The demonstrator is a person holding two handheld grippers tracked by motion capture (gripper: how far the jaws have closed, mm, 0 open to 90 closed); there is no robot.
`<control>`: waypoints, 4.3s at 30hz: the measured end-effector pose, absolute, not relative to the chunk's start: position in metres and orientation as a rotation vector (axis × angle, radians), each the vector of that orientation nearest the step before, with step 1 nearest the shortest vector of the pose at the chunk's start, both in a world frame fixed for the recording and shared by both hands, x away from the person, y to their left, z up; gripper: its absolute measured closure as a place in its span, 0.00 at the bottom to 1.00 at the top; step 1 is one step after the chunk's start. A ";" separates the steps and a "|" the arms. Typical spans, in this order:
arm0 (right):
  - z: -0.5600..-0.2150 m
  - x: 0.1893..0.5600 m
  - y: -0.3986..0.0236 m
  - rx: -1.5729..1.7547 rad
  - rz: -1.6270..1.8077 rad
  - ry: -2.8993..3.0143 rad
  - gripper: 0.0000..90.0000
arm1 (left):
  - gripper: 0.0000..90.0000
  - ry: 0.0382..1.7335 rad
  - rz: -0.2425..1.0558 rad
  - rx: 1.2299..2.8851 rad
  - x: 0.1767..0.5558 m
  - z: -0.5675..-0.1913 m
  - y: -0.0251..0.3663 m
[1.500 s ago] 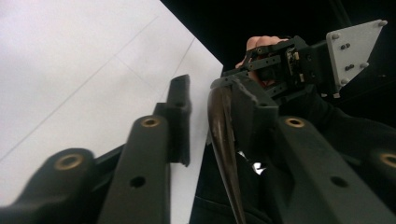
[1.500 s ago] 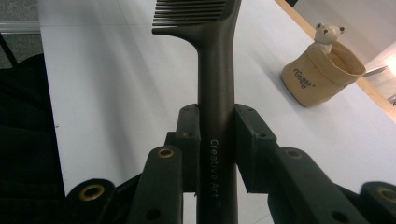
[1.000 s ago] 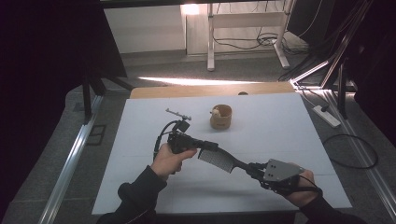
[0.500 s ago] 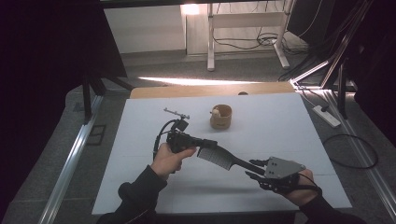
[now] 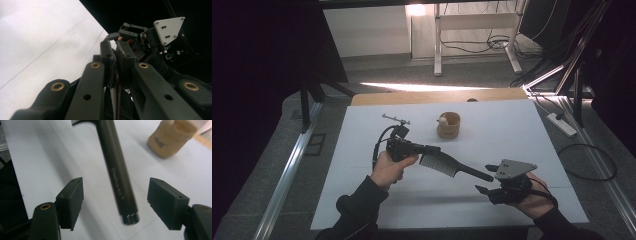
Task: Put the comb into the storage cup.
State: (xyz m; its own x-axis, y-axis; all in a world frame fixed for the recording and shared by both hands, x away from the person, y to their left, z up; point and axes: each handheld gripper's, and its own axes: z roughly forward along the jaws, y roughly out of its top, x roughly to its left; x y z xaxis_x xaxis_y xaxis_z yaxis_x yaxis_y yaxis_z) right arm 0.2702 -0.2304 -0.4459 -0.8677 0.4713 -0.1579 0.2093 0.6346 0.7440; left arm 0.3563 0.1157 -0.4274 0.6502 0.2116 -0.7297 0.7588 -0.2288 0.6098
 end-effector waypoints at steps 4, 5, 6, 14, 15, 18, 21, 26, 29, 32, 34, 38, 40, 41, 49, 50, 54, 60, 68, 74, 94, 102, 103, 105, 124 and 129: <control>-0.449 0.273 -0.230 0.586 1.071 2.567 0.26 | 0.93 0.784 -0.602 1.767 0.356 -0.426 0.118; -0.449 0.274 -0.231 0.595 1.073 2.574 0.25 | 0.93 0.783 -0.594 1.771 0.356 -0.425 0.119; -0.449 0.274 -0.231 0.605 1.074 2.580 0.23 | 0.93 0.784 -0.590 1.768 0.356 -0.425 0.120; -0.452 0.280 -0.236 0.670 1.074 2.600 0.12 | 0.93 0.805 -0.553 1.756 0.358 -0.424 0.128; -0.452 0.280 -0.237 0.676 1.065 2.602 0.10 | 0.93 0.807 -0.550 1.755 0.358 -0.424 0.129; -0.454 0.281 -0.239 0.682 1.065 2.599 0.07 | 0.93 0.815 -0.534 1.751 0.359 -0.422 0.131; -0.455 0.282 -0.241 0.705 1.059 2.602 0.05 | 0.93 0.821 -0.514 1.746 0.359 -0.419 0.134; -0.457 0.284 -0.245 0.738 1.024 2.607 0.04 | 0.93 0.833 -0.487 1.747 0.360 -0.416 0.139; -0.458 0.285 -0.249 0.776 1.009 2.610 0.02 | 0.93 0.845 -0.469 1.746 0.362 -0.415 0.143; -0.460 0.286 -0.253 0.813 1.003 2.609 0.01 | 0.93 0.856 -0.459 1.740 0.364 -0.413 0.147; -0.460 0.285 -0.256 0.826 0.994 2.604 0.01 | 0.93 0.867 -0.450 1.740 0.367 -0.413 0.149; -0.461 0.285 -0.262 0.851 0.978 2.596 0.01 | 0.93 0.882 -0.434 1.743 0.371 -0.411 0.153; -0.462 0.284 -0.264 0.867 0.973 2.598 0.00 | 0.93 0.888 -0.430 1.741 0.373 -0.410 0.155; -0.462 0.284 -0.265 0.869 0.972 2.599 0.00 | 0.93 0.889 -0.426 1.742 0.374 -0.410 0.156; -0.465 0.279 -0.273 0.921 0.953 2.593 0.00 | 0.93 0.912 -0.413 1.741 0.382 -0.407 0.162; -0.465 0.279 -0.274 0.930 0.954 2.589 0.00 | 0.93 0.916 -0.412 1.740 0.383 -0.407 0.163; -0.464 0.276 -0.279 0.958 0.964 2.567 0.00 | 0.93 0.927 -0.401 1.743 0.386 -0.407 0.165; -0.462 0.273 -0.286 1.002 0.966 2.541 0.00 | 0.93 0.938 -0.388 1.740 0.391 -0.403 0.168; -0.461 0.268 -0.297 1.068 0.954 2.510 0.00 | 0.93 0.950 -0.369 1.734 0.399 -0.395 0.171; -0.460 0.262 -0.307 1.145 0.923 2.449 0.00 | 0.93 0.966 -0.355 1.727 0.405 -0.390 0.176; -0.456 0.244 -0.321 1.244 0.870 2.377 0.00 | 0.93 1.009 -0.314 1.716 0.420 -0.375 0.184; -0.456 0.244 -0.321 1.235 0.873 2.384 0.00 | 0.93 1.031 -0.283 1.713 0.430 -0.368 0.186; -0.456 0.244 -0.321 1.236 0.874 2.384 0.00 | 0.93 1.037 -0.278 1.711 0.431 -0.368 0.186; -0.456 0.244 -0.321 1.237 0.876 2.384 0.00 | 0.93 1.044 -0.271 1.709 0.434 -0.367 0.187; -0.457 0.244 -0.319 1.222 0.856 2.406 0.00 | 0.93 1.102 -0.232 1.699 0.456 -0.367 0.187; -0.457 0.244 -0.318 1.220 0.855 2.409 0.00 | 0.93 1.111 -0.231 1.703 0.461 -0.368 0.186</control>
